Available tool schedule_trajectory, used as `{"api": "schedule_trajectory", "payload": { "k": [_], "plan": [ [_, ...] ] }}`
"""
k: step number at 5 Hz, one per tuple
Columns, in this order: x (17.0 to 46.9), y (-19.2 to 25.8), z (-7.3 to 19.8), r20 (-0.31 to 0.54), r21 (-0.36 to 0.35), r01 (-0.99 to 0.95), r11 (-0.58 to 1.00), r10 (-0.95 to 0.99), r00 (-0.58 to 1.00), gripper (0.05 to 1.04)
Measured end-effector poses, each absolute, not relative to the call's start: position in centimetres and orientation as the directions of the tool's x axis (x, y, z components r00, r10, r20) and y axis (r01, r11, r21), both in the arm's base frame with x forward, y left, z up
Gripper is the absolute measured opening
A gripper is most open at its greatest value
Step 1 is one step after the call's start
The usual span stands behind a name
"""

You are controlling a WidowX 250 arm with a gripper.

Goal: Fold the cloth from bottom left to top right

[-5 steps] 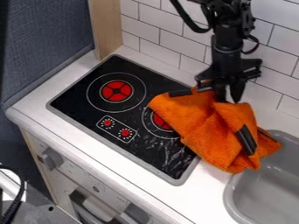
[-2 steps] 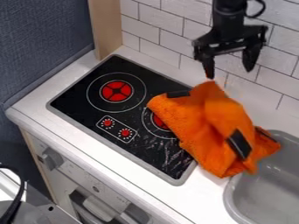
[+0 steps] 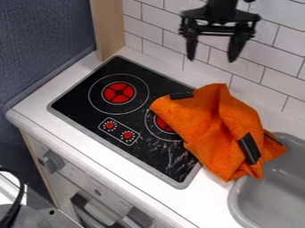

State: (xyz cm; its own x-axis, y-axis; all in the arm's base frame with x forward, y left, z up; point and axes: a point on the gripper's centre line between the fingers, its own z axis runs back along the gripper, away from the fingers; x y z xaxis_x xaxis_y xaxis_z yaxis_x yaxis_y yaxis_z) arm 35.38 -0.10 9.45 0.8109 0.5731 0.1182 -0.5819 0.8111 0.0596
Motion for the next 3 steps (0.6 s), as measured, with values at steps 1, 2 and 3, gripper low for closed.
{"api": "schedule_trajectory", "payload": {
  "k": [1, 2, 3],
  "plan": [
    [33.6, 3.0, 7.0, 0.088, 0.095, -0.595, 0.798, 0.588, 0.804, 1.0],
    [31.7, 6.1, 5.4, 0.057, 0.078, -0.613, 0.786, 0.61, 0.79, 1.0],
    [29.8, 7.6, 4.2, -0.009, 0.043, -0.542, 0.839, 0.543, 0.84, 1.0]
  ]
}}
